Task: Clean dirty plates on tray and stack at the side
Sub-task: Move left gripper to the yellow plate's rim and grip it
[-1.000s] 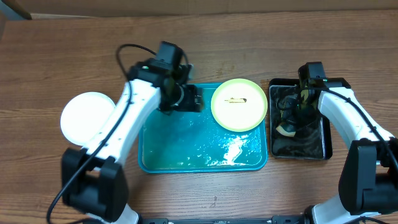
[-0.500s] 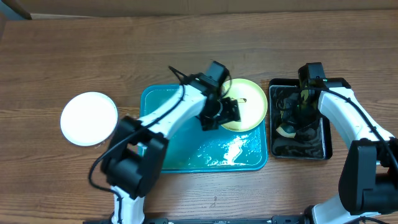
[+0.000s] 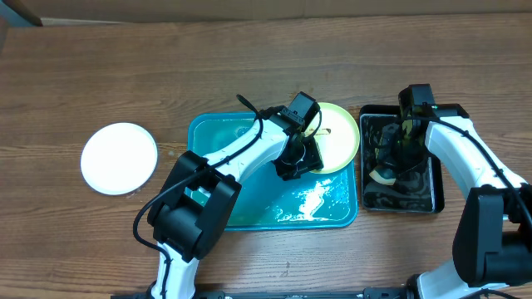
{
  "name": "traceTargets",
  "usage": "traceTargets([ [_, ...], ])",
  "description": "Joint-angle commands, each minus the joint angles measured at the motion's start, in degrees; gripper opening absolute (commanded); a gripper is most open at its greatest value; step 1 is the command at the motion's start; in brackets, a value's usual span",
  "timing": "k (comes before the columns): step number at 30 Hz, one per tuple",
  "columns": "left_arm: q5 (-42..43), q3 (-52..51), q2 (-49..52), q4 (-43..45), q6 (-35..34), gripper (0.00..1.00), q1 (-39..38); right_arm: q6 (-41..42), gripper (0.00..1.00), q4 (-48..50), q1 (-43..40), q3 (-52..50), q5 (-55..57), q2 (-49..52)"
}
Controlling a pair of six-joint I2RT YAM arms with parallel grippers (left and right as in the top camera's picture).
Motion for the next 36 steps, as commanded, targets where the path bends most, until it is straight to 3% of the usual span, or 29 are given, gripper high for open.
traceTargets([
  [1,-1.4,0.7,0.7,-0.3,-0.5,0.40,0.6,-0.2,0.08,0.0,-0.1,1.2,0.6,-1.3],
  [7,-1.4,0.7,0.7,-2.5,-0.5,0.29,1.2,-0.2,0.08,0.0,-0.1,1.2,0.6,-1.3],
  [9,-1.4,0.7,0.7,-3.7,-0.5,0.19,1.6,-0.2,0.08,0.0,-0.1,1.2,0.6,-1.3],
  [15,-1.4,0.7,0.7,-7.9,-0.3,0.04,4.4,-0.2,0.08,0.0,-0.1,1.2,0.6,-1.3],
  [20,-1.9,0.7,0.7,-11.8,1.0,0.04,7.4,-0.2,0.08,0.0,-0.1,1.2,0.6,-1.3],
  [24,-6.8,0.7,0.0,-16.2,1.7,0.04,10.4,-0.2,0.08,0.0,-0.1,1.2,0.5,-1.3],
  [30,-12.9,0.7,-3.5,-19.3,8.5,0.04,14.2,-5.6,0.06,0.2,0.7,1.0,-3.2,-1.3],
  [36,-16.4,0.7,-10.1,-21.0,15.9,0.04,15.4,-4.4,0.06,6.0,1.6,-1.6,-0.5,-1.3],
])
